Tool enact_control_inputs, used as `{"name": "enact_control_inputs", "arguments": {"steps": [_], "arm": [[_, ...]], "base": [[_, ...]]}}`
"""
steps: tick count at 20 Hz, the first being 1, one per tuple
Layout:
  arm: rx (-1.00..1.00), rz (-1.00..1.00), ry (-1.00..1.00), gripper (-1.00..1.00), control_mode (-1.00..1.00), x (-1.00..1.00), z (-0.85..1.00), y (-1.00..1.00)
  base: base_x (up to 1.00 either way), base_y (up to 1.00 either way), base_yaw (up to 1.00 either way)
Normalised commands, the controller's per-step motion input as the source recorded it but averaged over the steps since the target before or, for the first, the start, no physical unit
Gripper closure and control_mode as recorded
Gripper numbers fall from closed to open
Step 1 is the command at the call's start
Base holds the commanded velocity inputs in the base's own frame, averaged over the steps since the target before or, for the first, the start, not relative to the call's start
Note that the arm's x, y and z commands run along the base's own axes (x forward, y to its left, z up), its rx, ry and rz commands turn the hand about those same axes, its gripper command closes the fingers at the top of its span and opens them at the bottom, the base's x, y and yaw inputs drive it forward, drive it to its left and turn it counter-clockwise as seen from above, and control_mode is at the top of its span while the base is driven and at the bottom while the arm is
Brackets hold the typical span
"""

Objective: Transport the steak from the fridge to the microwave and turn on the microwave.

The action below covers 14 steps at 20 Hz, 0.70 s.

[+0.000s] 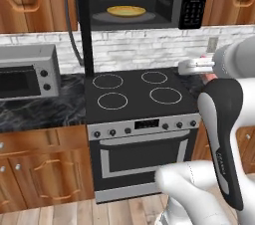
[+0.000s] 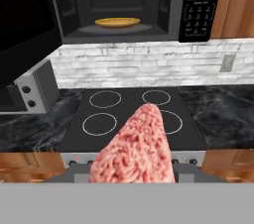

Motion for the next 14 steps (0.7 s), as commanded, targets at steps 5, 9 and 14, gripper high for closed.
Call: {"name": "enact_control_inputs", "arguments": {"steps": [5,9,14], "arm": [[0.0,0.0,0.0,1.0,1.0,0.0,0.0,0.0],[0.0,0.0,0.0,1.0,1.0,0.0,0.0,0.0],[0.0,0.0,0.0,1.0,1.0,0.0,0.0,0.0]], "base": [[0.41,0.0,0.03],[0.4,0.0,0.03],[0.39,0.0,0.04]]}}
